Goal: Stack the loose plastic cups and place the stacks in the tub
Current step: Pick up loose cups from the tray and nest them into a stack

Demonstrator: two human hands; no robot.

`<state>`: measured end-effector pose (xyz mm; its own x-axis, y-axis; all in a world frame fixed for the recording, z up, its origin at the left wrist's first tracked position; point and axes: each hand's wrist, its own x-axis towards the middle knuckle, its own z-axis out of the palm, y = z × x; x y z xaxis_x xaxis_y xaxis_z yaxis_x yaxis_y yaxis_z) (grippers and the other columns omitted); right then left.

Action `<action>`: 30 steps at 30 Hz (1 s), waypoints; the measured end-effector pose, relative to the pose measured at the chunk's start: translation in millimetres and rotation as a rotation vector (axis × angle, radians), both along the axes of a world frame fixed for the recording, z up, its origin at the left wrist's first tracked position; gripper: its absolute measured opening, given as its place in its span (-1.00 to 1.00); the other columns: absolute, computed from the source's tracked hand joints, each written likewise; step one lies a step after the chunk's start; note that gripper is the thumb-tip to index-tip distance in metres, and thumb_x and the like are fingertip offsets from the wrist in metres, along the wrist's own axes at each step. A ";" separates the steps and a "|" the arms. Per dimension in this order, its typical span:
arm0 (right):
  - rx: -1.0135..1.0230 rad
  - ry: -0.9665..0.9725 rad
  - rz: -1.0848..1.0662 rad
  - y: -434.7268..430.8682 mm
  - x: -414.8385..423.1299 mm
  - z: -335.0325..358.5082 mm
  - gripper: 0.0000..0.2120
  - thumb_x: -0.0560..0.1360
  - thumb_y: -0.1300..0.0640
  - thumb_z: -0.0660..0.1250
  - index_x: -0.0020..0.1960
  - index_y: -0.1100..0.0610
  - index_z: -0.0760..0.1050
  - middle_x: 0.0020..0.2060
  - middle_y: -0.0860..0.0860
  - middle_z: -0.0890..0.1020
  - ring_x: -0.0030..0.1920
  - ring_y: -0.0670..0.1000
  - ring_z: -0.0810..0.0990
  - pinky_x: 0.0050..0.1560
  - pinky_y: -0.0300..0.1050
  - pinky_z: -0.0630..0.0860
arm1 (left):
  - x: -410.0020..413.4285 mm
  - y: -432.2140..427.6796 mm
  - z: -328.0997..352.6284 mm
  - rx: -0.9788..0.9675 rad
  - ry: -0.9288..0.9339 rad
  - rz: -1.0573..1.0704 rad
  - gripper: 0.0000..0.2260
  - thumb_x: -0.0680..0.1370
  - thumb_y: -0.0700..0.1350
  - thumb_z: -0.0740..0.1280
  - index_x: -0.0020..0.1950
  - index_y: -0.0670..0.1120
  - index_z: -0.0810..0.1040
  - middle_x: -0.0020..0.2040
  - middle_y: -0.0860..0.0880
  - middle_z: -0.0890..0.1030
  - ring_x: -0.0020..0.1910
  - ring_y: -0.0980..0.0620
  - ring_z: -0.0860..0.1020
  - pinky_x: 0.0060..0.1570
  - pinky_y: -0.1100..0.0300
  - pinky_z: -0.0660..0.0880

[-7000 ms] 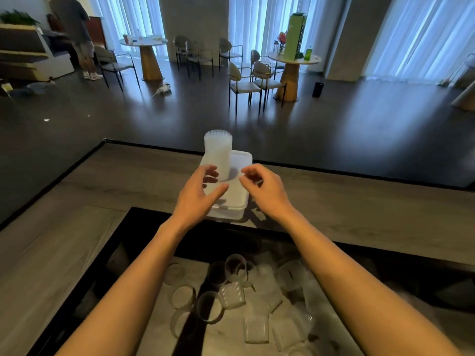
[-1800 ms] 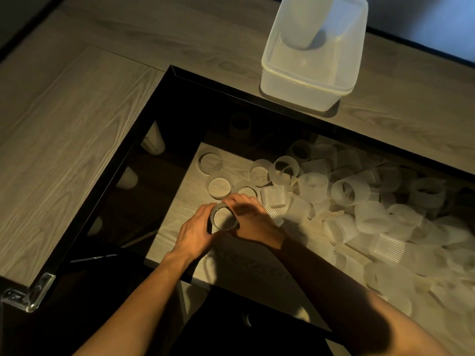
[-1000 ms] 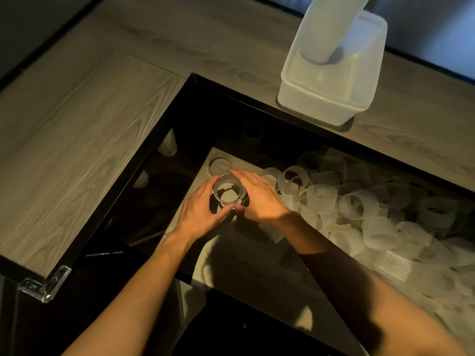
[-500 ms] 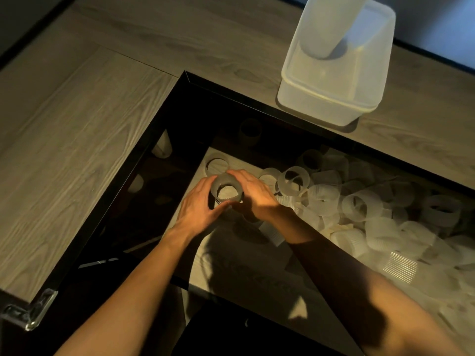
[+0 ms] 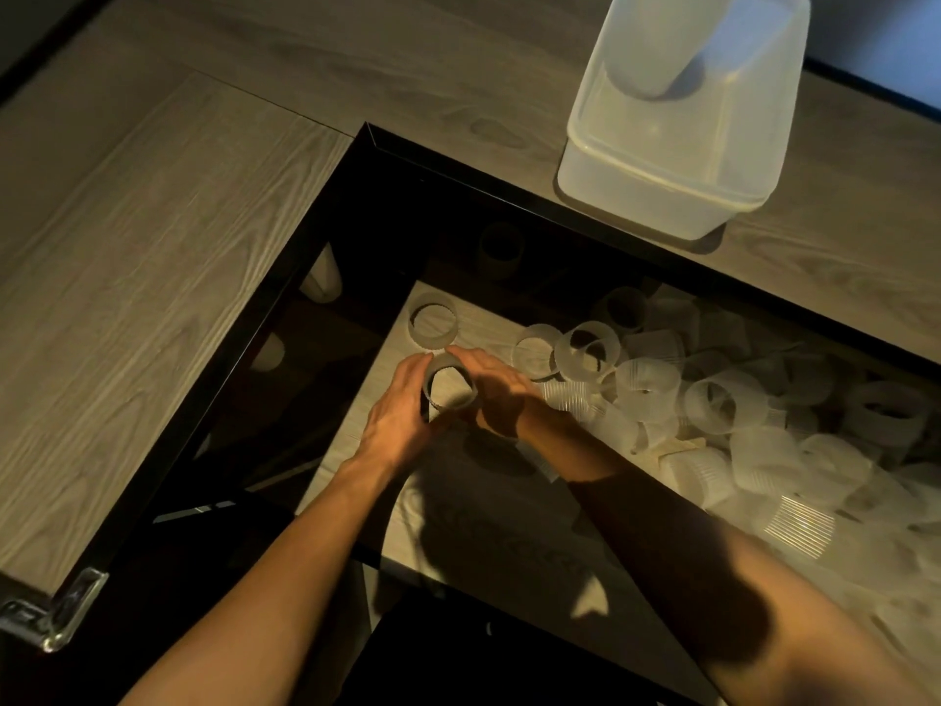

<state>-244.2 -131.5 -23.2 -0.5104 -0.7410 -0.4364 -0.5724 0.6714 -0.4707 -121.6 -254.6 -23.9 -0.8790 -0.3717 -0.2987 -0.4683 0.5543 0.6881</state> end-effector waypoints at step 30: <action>-0.301 0.110 -0.097 97.7 7.4 24.5 -0.31 0.42 0.02 0.51 0.48 0.14 0.36 0.32 0.09 0.54 0.32 0.04 0.50 0.36 -0.07 0.43 | -6.1 58.6 18.8 -0.029 0.132 -0.135 -0.28 0.40 0.18 0.52 0.46 0.05 0.30 0.35 0.06 0.46 0.28 0.08 0.48 0.22 0.12 0.48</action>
<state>-236.8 -33.8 1.3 -0.6163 -0.7742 -0.1442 -0.5710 0.5654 -0.5952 -127.7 -196.0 -5.1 -0.9523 -0.2547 -0.1681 -0.2949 0.6264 0.7216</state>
